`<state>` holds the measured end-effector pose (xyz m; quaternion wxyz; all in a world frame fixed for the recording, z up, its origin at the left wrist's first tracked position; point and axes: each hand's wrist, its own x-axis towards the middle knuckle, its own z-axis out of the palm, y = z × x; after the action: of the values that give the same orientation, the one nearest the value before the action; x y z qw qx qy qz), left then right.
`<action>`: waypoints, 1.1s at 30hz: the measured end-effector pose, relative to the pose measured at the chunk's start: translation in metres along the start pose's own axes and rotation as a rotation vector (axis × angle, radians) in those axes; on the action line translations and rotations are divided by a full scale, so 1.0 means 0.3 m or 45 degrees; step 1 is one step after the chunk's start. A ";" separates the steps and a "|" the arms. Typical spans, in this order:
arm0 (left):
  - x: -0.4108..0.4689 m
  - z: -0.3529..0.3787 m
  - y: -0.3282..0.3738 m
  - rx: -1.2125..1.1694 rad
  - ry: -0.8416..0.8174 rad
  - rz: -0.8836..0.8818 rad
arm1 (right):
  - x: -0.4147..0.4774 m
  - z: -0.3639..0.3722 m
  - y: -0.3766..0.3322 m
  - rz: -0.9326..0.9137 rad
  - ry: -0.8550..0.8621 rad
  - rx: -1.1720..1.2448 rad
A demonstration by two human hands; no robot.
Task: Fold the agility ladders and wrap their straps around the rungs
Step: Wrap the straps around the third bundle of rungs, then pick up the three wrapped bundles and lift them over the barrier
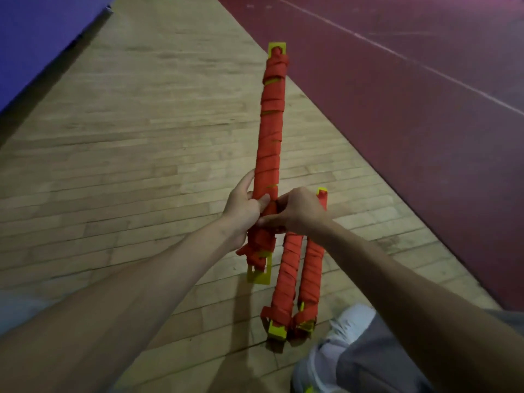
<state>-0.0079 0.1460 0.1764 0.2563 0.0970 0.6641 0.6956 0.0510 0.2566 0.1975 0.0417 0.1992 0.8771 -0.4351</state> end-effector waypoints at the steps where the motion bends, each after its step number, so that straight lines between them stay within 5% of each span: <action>1: 0.026 0.014 -0.025 0.024 0.004 -0.012 | 0.022 -0.002 0.038 0.047 0.009 0.077; 8: 0.183 0.104 -0.330 0.139 -0.077 -0.232 | 0.181 -0.015 0.442 0.416 0.222 0.207; 18: 0.304 0.232 -0.830 0.476 -0.013 -0.644 | 0.317 0.174 0.880 0.693 0.200 0.126; 33: 0.312 0.313 -0.863 0.966 0.200 -0.676 | 0.389 0.326 1.052 0.932 0.374 0.482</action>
<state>0.0161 0.2701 -0.0857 0.3208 -0.0422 0.8907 0.3195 0.0559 0.3881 -0.1273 0.0307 0.5609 0.6500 -0.5119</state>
